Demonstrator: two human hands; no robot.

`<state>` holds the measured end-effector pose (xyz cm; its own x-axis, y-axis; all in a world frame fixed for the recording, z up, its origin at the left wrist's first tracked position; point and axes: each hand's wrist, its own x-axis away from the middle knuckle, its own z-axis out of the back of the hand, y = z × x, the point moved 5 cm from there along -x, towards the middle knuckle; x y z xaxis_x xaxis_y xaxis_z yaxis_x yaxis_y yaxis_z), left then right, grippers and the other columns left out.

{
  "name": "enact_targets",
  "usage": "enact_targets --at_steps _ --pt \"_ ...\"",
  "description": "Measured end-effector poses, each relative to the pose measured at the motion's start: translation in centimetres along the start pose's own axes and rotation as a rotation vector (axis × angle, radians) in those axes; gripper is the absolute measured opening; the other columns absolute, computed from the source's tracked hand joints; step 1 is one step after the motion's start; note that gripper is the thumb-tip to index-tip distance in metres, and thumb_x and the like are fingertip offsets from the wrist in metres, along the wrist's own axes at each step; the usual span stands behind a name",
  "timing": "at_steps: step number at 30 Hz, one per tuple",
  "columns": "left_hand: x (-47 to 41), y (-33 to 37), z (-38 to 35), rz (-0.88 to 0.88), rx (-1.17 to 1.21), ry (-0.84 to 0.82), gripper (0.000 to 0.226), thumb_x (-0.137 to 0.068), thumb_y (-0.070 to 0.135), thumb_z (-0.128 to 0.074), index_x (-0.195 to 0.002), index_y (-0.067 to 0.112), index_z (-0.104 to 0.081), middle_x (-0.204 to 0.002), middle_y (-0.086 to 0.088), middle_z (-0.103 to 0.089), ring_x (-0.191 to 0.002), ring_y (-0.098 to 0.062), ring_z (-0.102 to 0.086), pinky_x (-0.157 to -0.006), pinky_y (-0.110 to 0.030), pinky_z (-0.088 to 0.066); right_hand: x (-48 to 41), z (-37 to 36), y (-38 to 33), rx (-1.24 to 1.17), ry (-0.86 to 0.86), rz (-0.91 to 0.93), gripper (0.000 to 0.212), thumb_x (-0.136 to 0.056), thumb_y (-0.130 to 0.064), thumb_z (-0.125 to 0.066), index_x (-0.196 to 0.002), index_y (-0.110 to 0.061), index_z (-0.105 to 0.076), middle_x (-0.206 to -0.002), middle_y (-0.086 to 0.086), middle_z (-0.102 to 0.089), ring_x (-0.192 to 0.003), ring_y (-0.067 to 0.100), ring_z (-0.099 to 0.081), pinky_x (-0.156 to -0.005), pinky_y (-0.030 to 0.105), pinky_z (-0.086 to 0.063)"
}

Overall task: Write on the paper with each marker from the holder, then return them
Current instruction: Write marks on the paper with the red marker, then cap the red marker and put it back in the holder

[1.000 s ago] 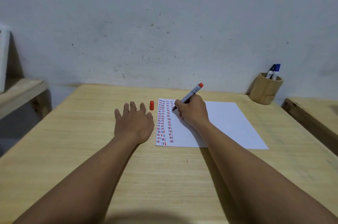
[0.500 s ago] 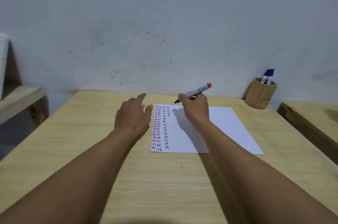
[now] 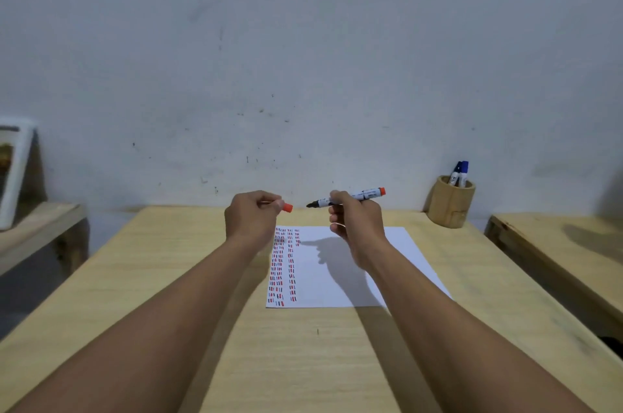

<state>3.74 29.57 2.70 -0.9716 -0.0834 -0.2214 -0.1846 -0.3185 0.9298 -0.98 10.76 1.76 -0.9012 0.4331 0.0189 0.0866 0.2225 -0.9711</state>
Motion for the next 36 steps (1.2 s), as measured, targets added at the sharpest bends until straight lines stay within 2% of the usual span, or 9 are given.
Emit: enact_targets --at_steps 6,11,17,23,26,28,31,34,36 --pt "1.0 2.5 -0.9 0.069 0.183 -0.059 0.010 -0.089 0.027 -0.073 -0.080 0.027 -0.076 -0.097 -0.006 -0.077 -0.082 -0.021 -0.063 -0.072 -0.030 -0.047 1.4 0.9 -2.9 -0.071 0.000 0.028 0.012 -0.091 -0.011 -0.067 -0.083 -0.002 -0.070 -0.064 0.004 -0.059 -0.054 0.014 -0.052 -0.049 0.021 -0.048" --pt "2.2 4.6 -2.4 0.083 0.261 -0.166 0.006 -0.092 0.026 -0.072 -0.092 0.022 -0.077 -0.100 -0.006 -0.078 -0.089 -0.017 -0.068 -0.088 -0.037 -0.052 2.0 1.7 -4.1 -0.104 -0.005 0.042 0.011 -0.091 -0.011 -0.069 -0.088 0.000 -0.070 -0.067 0.006 -0.061 -0.053 0.013 -0.055 -0.050 0.021 -0.050" --pt "3.1 6.2 -3.5 0.069 0.292 -0.214 0.013 -0.093 0.023 -0.072 -0.101 0.014 -0.078 -0.103 -0.006 -0.078 -0.084 -0.010 -0.068 -0.083 -0.036 -0.053 2.3 2.7 -4.6 -0.183 -0.037 0.008 0.013 -0.092 -0.013 -0.072 -0.092 -0.001 -0.070 -0.067 0.005 -0.063 -0.054 0.011 -0.059 -0.052 0.019 -0.053" --pt "3.3 7.2 -4.0 0.003 0.276 -0.188 0.007 -0.089 0.025 -0.076 -0.083 0.027 -0.078 -0.092 0.000 -0.080 -0.095 -0.019 -0.072 -0.095 -0.044 -0.056 2.5 3.5 -4.3 -0.372 -0.044 -0.110 0.011 -0.094 -0.010 -0.071 -0.092 0.000 -0.069 -0.074 0.007 -0.065 -0.070 0.014 -0.065 -0.064 0.022 -0.062" --pt "3.5 7.6 -4.4 -0.037 0.241 -0.165 0.009 -0.087 0.027 -0.077 -0.079 0.030 -0.080 -0.088 0.002 -0.079 -0.097 -0.021 -0.072 -0.094 -0.043 -0.057 2.7 3.7 -4.1 -0.417 0.040 -0.146 0.012 -0.094 -0.006 -0.071 -0.096 0.005 -0.068 -0.077 0.009 -0.067 -0.064 0.013 -0.070 -0.063 0.024 -0.063" --pt "3.7 8.0 -4.7 -0.067 0.219 -0.138 0.010 -0.088 0.025 -0.076 -0.080 0.029 -0.080 -0.086 0.004 -0.078 -0.095 -0.020 -0.071 -0.088 -0.037 -0.056 2.7 3.8 -4.1 -0.397 0.128 -0.110 0.034 -0.091 -0.005 -0.074 -0.120 0.007 -0.063 -0.081 0.012 -0.070 -0.058 0.011 -0.072 -0.058 0.023 -0.062" --pt "4.2 9.1 -5.0 -0.122 0.159 -0.092 0.010 -0.092 0.025 -0.072 -0.091 0.023 -0.082 -0.083 0.008 -0.075 -0.082 -0.014 -0.066 -0.070 -0.021 -0.049 2.3 4.5 -4.5 -0.279 0.171 0.001 0.086 -0.092 -0.007 -0.072 -0.159 -0.015 -0.019 -0.087 0.011 -0.071 -0.064 0.014 -0.072 -0.068 0.027 -0.062" --pt "4.4 9.8 -5.3 -0.160 0.123 -0.045 0.014 -0.095 0.026 -0.068 -0.097 0.021 -0.081 -0.079 0.011 -0.070 -0.067 -0.003 -0.056 -0.060 -0.015 -0.040 2.9 4.7 -5.8 0.050 0.142 0.082 0.035 -0.099 -0.015 -0.059 -0.132 -0.004 -0.057 -0.082 0.011 -0.066 -0.066 0.018 -0.064 -0.074 0.035 -0.061" --pt "4.3 10.3 -5.6 -0.187 0.110 -0.019 0.015 -0.096 0.025 -0.067 -0.099 0.021 -0.081 -0.081 0.010 -0.070 -0.066 -0.002 -0.056 -0.060 -0.014 -0.039 2.9 5.2 -6.2 0.216 0.125 0.117 0.022 -0.098 -0.015 -0.053 -0.114 -0.006 -0.066 -0.080 0.012 -0.067 -0.066 0.020 -0.066 -0.071 0.036 -0.061"
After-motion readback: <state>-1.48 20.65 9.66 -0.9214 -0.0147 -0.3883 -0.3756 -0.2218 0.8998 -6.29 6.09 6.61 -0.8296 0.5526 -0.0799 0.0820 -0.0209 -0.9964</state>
